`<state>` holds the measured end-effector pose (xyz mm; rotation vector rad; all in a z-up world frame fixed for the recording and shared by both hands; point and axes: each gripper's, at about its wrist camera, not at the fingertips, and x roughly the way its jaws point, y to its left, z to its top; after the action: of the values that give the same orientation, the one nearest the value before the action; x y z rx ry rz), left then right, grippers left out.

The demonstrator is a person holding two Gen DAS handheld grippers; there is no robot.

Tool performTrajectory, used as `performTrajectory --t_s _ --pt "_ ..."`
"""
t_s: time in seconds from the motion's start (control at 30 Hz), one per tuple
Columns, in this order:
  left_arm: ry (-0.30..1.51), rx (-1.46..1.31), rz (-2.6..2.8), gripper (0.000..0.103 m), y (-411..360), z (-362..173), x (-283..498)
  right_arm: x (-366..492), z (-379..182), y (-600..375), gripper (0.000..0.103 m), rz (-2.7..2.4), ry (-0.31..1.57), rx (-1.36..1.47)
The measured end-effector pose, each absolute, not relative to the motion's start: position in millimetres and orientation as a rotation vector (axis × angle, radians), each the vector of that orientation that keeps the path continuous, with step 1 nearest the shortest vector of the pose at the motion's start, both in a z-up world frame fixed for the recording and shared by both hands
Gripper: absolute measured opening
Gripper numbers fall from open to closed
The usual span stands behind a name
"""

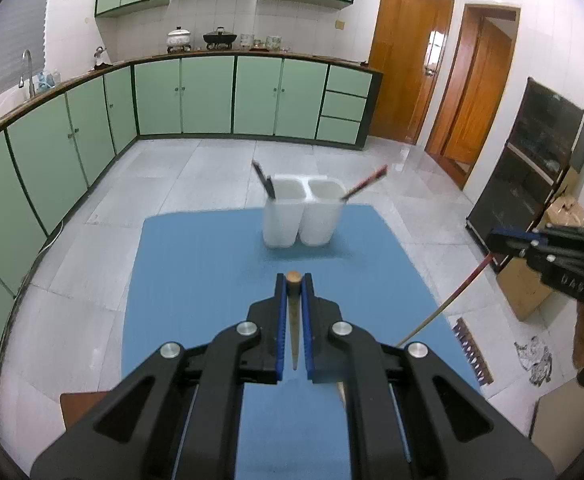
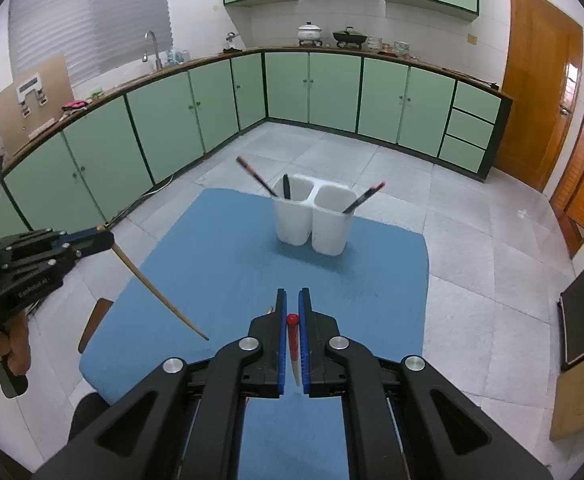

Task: Organize utensils
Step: 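Carry both chopsticks up to the white holder with both grippers, then drop both chopsticks into the white holder by opening both grippers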

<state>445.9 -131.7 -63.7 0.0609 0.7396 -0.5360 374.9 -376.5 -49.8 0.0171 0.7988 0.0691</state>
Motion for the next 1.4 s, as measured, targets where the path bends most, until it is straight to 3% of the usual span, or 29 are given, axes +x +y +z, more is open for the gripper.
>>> performTrajectory --t_s 0.57,0.77,1.2,1.4 --pt "0.51 0.006 -0.484 0.006 -204.4 50.2 542.7 488.2 63.7 -403.9 0.006 -0.033 0.585 0.111" --pt "0.505 -0.004 -0.445 0.006 -234.4 33.8 595.2 539.8 51.3 -422.2 0.006 -0.087 0.554 0.097" --pt "0.647 0.008 -0.421 0.008 -250.9 -66.5 664.8 599.2 -58.1 -465.7 0.008 -0.069 0.708 0.183" --pt "0.613 -0.004 -0.427 0.029 -217.6 -45.4 647.6 568.9 -42.1 -477.4 0.014 -0.083 0.651 0.191"
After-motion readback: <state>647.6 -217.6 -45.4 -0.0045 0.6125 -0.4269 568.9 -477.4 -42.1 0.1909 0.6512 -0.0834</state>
